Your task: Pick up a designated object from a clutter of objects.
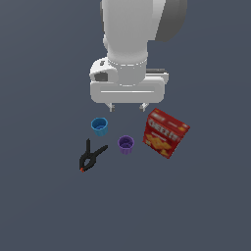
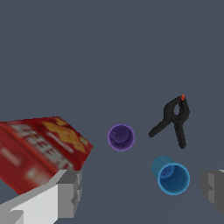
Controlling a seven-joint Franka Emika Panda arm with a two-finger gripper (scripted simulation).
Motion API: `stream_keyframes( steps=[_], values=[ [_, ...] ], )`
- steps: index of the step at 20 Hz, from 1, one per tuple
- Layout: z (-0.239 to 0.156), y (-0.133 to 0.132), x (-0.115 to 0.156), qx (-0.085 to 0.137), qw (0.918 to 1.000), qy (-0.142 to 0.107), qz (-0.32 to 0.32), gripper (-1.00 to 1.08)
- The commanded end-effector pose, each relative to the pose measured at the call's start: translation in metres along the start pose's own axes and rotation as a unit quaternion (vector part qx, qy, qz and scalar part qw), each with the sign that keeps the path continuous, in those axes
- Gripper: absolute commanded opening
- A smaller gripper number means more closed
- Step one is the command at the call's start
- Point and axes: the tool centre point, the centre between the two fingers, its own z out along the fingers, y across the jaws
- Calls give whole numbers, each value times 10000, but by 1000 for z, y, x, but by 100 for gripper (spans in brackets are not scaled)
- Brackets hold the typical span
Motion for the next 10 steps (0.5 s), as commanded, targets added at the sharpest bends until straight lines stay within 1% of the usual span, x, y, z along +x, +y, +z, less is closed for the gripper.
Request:
stream_keyframes(
  steps=[1,10],
  values=[
    [0,0,0,0,10000,0,0,28],
    [2,-9,1,-59,9998,7,-202,28]
  ],
)
